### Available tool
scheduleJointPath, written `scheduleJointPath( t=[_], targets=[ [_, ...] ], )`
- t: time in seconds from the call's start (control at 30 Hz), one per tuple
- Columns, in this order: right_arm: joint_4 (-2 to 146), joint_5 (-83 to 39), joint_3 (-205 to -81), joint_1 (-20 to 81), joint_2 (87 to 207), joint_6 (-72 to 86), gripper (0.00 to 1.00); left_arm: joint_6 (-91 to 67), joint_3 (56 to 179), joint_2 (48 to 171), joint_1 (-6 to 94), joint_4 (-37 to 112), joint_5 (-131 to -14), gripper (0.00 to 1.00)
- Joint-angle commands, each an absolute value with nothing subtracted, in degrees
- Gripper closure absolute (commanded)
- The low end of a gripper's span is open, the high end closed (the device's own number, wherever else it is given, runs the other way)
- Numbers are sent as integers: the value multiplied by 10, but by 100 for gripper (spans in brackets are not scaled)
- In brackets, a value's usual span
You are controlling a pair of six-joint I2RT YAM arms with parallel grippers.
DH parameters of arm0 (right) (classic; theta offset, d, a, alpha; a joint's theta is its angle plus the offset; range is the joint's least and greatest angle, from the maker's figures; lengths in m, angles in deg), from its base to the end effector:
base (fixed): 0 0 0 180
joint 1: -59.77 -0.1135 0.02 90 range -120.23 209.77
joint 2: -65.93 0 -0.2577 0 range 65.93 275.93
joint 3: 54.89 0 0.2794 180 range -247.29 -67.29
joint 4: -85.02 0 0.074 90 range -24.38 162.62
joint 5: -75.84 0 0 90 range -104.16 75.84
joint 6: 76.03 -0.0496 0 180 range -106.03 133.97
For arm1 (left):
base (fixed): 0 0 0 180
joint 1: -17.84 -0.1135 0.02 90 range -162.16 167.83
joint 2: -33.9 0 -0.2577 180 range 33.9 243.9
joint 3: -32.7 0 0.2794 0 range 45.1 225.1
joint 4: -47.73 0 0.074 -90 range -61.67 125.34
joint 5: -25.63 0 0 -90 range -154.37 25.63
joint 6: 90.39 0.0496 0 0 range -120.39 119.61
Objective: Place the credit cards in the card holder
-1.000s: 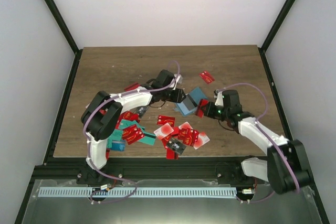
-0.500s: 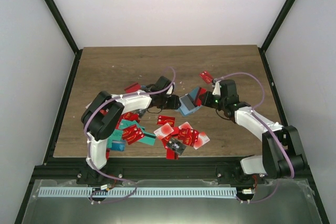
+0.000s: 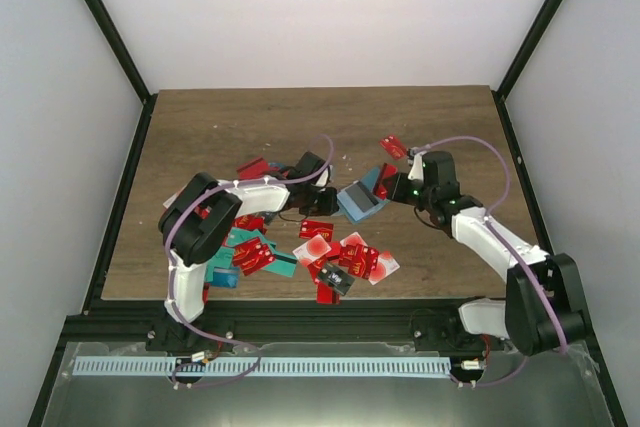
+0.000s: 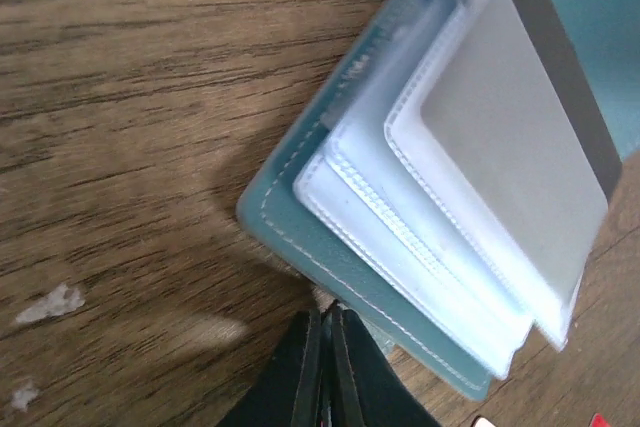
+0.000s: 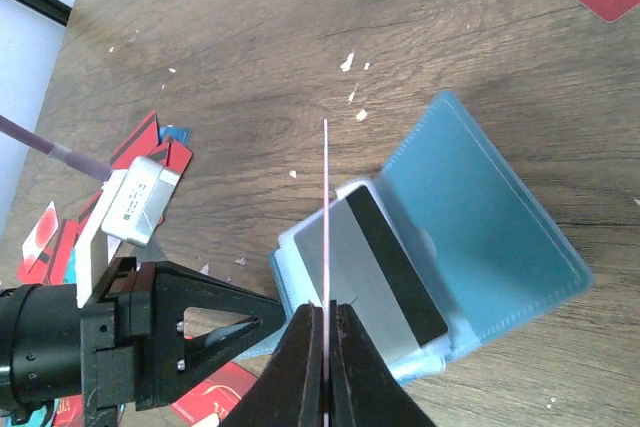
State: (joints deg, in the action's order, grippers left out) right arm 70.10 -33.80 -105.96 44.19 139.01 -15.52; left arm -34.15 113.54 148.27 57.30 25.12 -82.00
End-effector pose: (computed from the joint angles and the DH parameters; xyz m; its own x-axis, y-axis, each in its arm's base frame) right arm 0.2850 0.0968 0.1828 -0.7557 0.2706 -0.5964 -0.1606 0.8063 0.5693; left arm 0.3200 -0.2829 0.0932 -0.9420 0.0895 -0.3234 0.2556 0.8158 -0.5187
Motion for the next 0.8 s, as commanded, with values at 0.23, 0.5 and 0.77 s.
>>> scheduleJointPath(
  t=[0.23, 0.5, 0.77],
  targets=[
    [646, -416, -1086, 435, 1340, -143, 99, -301, 1187, 1385, 576, 153, -772, 96],
    [615, -428, -1108, 389, 1331, -140, 99, -281, 1221, 1383, 577, 115, -786, 96],
    [630, -385, -1127, 382, 1383, -126, 99, -267, 1221, 1398, 577, 116, -785, 96]
  ],
)
